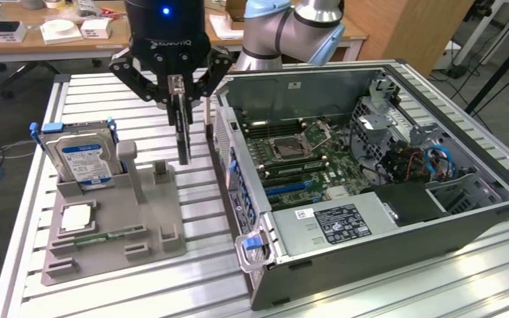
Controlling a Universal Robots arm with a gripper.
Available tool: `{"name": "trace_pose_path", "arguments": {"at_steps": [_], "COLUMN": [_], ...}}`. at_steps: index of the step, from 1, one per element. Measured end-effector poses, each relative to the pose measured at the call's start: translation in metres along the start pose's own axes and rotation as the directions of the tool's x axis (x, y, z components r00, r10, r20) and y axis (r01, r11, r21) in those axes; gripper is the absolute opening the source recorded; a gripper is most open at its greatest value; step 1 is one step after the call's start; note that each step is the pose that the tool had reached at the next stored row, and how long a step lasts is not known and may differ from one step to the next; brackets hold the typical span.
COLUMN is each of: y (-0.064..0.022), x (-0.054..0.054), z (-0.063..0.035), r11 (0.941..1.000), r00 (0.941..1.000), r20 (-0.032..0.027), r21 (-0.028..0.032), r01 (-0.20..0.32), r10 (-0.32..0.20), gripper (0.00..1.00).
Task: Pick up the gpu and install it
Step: 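Pick up the gpu and move the gpu toward the slot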
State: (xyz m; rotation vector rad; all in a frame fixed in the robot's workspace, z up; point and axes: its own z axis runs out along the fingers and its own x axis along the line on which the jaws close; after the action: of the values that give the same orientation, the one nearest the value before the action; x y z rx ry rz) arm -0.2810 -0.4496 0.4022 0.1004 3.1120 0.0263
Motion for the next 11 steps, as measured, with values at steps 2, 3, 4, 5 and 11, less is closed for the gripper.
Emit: {"name": "trace_pose_path", "arguments": {"at_steps": [2,3,4,5,11], "y": [0.0001,0.0002,0.0003,0.0004,0.0008], "x": [-0.002,-0.004,-0.005,-0.006,-0.013], "z": [0.0001,0.0001,0.0002,0.0002,0.0004], "r11": [1.0,1.0,1.0,1.0,1.0], "r00": [1.0,1.0,1.0,1.0,1.0], "r20": [0.0,0.0001,0.0001,0.0001,0.0001], "r21": [0.0,-0.0001,-0.0001,-0.0001,-0.0001], "r01": [0.0,0.0,0.0,0.0,0.0], "r10": [0.0,0.0,0.0,0.0,0.0], "gripper": [0.27,0.27,0.27,0.27,0.27]}}
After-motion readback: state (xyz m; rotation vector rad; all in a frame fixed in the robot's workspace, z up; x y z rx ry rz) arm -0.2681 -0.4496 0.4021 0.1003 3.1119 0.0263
